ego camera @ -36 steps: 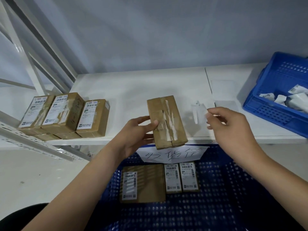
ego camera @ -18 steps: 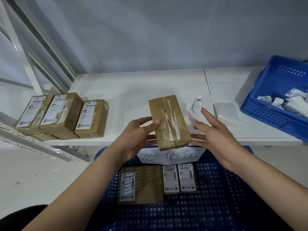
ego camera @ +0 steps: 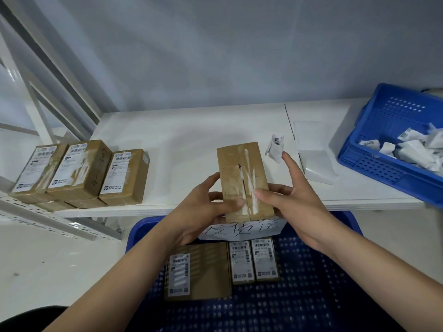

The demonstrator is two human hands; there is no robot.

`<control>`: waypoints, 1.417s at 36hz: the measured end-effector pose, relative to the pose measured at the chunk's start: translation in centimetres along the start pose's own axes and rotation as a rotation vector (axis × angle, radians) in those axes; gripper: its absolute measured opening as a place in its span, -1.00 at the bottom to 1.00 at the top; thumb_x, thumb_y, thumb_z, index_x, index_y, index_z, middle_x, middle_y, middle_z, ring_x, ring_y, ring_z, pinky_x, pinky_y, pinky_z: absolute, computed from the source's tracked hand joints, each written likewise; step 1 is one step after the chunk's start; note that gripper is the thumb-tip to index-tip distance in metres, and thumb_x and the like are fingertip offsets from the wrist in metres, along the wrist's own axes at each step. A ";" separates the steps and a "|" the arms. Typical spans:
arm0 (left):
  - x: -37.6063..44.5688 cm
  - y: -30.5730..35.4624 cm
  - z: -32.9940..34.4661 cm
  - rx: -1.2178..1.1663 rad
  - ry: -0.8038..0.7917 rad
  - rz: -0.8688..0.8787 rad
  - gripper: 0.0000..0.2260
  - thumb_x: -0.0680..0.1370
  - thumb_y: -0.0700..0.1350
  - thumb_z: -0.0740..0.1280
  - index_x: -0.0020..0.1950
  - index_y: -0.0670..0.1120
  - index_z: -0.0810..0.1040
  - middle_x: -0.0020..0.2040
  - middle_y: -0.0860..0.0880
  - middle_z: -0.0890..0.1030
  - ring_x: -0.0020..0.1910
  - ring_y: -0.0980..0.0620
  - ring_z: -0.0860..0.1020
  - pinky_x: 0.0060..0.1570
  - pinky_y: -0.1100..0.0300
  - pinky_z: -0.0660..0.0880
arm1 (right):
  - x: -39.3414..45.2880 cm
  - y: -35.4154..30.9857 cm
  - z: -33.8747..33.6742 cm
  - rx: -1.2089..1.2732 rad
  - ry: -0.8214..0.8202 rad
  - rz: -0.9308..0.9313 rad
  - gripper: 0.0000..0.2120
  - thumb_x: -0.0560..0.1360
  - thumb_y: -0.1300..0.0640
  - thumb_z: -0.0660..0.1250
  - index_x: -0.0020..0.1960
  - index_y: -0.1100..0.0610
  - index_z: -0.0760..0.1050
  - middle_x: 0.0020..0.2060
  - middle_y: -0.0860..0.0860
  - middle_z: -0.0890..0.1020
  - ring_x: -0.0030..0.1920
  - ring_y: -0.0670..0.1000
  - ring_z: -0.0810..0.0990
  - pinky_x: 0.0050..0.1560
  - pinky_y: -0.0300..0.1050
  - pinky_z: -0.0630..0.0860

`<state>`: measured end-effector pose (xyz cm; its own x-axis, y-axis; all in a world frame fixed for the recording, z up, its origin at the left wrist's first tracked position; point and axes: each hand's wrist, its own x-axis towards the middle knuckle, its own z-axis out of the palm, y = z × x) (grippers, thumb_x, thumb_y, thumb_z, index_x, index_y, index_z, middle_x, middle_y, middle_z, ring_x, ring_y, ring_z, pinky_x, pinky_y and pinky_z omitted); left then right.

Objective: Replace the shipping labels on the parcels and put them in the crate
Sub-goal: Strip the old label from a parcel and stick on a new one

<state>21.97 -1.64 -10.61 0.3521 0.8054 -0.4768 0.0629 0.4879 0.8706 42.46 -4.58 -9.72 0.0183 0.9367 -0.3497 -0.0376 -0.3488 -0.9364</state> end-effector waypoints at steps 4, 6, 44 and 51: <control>0.1 0.2 0.1 0.020 -0.005 0.003 -0.29 0.43 -0.29 0.57 0.51 0.06 0.40 0.19 -0.20 0.67 0.10 -0.16 0.70 0.09 -0.10 0.65 | 0.1 0.1 0.0 -0.019 0.009 -0.027 -0.10 0.41 0.14 0.58 0.29 -0.66 0.15 0.18 0.05 0.60 0.21 0.00 0.62 0.30 0.19 0.52; 0.0 0.2 0.1 0.046 -0.022 -0.010 -0.31 0.46 -0.34 0.54 0.50 0.05 0.40 0.20 -0.19 0.66 0.10 -0.14 0.70 0.08 -0.06 0.66 | 0.1 0.2 0.2 -0.021 0.016 -0.032 -0.11 0.43 0.15 0.56 0.27 -0.68 0.16 0.18 0.05 0.59 0.22 0.01 0.62 0.30 0.20 0.52; -1.1 -1.8 3.0 -0.081 0.226 0.132 -0.60 0.49 -0.12 0.55 0.29 0.08 0.59 0.05 -0.06 0.75 0.10 -0.03 0.70 0.30 0.03 0.55 | 0.8 0.1 -0.4 -0.003 0.204 -0.099 -0.10 0.48 0.12 0.53 0.44 -0.51 0.02 0.15 -0.05 0.45 0.14 -0.02 0.58 0.11 0.12 0.64; -1.1 -1.7 2.2 -0.031 0.379 0.180 -0.60 0.46 -0.17 0.56 0.27 0.07 0.63 -0.03 0.02 0.75 0.01 0.13 0.70 0.12 0.23 0.57 | 1.3 -1.7 -4.4 0.020 0.416 -0.096 -0.80 0.63 0.13 0.31 0.25 0.04 0.56 0.13 -0.01 0.63 0.11 0.01 0.61 0.29 0.07 0.55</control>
<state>23.57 -4.08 -11.25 -0.0135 0.9428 -0.3332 0.0015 0.3333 0.9428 46.96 -2.89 -8.69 0.4244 0.8714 -0.2462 -0.0351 -0.2558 -0.9661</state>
